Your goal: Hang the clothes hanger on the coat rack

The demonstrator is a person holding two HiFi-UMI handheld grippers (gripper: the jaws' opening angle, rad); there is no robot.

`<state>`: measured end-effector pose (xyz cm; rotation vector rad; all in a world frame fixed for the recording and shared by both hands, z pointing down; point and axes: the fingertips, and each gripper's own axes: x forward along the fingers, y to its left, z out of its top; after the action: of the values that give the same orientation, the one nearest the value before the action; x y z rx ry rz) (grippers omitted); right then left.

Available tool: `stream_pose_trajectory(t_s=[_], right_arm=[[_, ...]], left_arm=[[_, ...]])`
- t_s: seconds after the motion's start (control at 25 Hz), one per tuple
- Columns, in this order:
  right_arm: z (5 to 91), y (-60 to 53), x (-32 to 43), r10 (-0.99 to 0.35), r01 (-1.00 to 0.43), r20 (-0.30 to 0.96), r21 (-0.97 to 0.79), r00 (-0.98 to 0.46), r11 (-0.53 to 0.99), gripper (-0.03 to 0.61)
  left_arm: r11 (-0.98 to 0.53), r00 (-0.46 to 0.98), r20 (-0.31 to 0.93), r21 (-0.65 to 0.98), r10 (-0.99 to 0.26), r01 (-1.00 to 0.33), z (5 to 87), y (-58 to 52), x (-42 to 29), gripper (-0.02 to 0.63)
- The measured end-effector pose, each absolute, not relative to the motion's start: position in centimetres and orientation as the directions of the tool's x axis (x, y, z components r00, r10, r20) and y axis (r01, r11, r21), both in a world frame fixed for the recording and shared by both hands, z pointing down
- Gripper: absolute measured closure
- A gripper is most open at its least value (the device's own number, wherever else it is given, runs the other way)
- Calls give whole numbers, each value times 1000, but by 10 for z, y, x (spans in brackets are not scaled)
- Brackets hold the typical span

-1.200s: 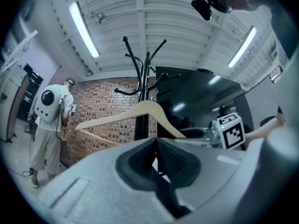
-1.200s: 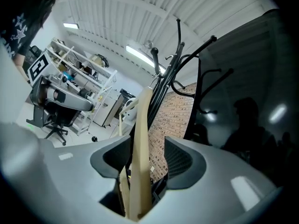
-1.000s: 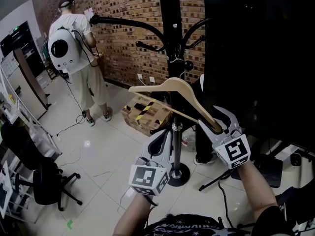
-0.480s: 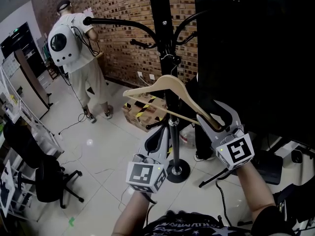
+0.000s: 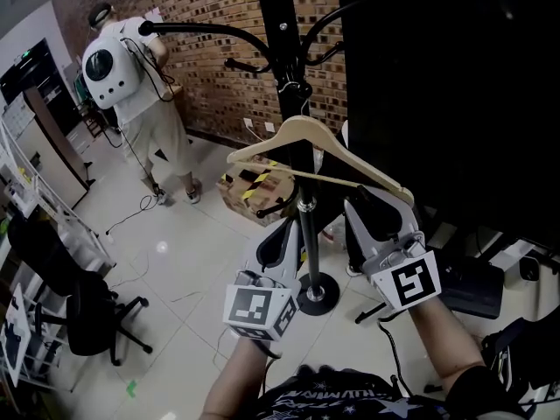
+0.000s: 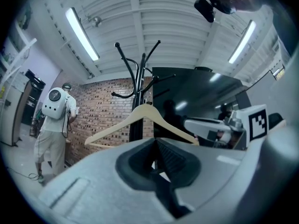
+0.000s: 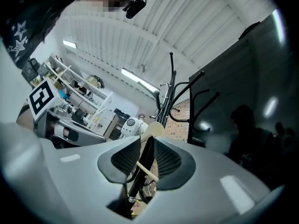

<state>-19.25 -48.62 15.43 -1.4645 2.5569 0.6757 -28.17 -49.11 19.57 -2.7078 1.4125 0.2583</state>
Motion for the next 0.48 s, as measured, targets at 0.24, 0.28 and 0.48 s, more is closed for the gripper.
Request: stream_pose_trajectory(t_s=[0.24,0.28,0.48], right_arm=[[174,-479,-207,-803,-854,-302,266,-514,446,540],[176,-476,-210,-802,-855,-302,258,-514,451,548],[194,-466,-217,-813,-860,-286,223,-507,458,571]], left_arm=[[-590,577,-180,26,-797,-807,205,-485,-279,609],[-590,577,-178,29,-797,-807,205,-483,-279,609],[-592,579,-157,54,-800,-804,207,-471,-278,609]])
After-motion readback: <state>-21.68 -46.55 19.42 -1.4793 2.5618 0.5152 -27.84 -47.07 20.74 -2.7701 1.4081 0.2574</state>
